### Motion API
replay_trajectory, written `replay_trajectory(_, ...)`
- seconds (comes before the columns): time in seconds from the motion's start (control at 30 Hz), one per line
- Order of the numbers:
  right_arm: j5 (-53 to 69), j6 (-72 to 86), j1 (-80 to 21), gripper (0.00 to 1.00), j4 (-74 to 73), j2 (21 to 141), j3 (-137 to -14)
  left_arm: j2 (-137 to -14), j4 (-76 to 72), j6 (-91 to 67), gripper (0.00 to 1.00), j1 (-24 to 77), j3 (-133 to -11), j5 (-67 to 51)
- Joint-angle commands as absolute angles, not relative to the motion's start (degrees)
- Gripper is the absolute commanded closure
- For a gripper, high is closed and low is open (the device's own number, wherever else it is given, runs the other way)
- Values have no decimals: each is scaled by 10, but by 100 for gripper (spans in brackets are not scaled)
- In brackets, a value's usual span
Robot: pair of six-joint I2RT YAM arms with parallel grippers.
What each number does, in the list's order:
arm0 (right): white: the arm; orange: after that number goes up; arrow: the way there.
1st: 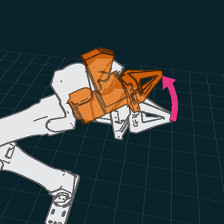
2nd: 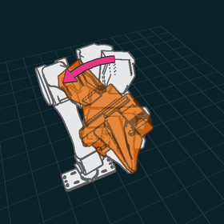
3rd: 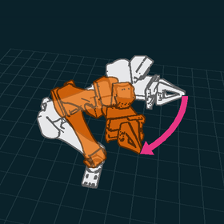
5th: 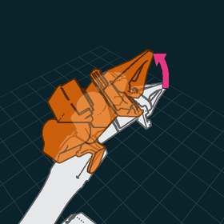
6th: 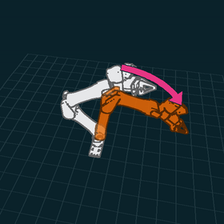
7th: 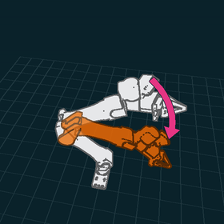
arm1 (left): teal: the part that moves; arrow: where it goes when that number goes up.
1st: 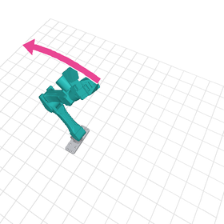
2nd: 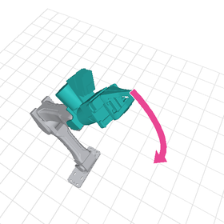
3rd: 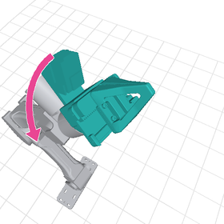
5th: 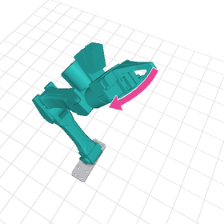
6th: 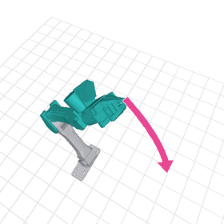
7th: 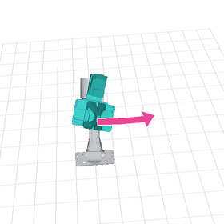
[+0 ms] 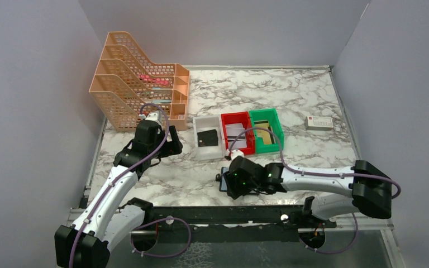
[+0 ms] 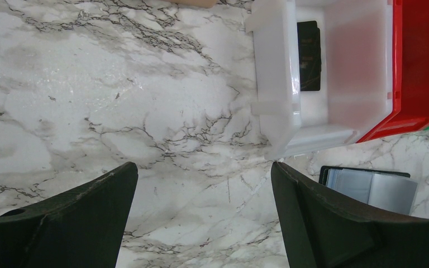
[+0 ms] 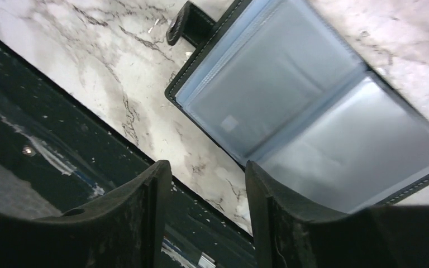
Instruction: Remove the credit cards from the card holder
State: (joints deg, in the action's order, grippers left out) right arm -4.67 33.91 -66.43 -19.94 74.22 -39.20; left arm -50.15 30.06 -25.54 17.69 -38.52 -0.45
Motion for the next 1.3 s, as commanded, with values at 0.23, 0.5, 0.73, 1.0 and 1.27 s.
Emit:
replay_trajectory(0.23, -154, 405, -707, 38, -186, 762, -410, -496, 290, -250, 8, 175, -382, -13)
replay_trajectory(0.5, -177, 400, -707, 37, -227, 752, -428, -493, 289, -250, 8, 175, -381, -13)
replay_trajectory(0.73, -196, 385, -708, 35, -258, 664, -443, -492, 290, -250, 8, 175, -381, -14)
replay_trajectory(1.0, -207, 365, -708, 32, -244, 561, -436, -493, 289, -251, 8, 175, -381, -12)
replay_trajectory(1.27, -122, 365, -708, 32, -214, 675, -435, -498, 290, -251, 8, 175, -381, -12)
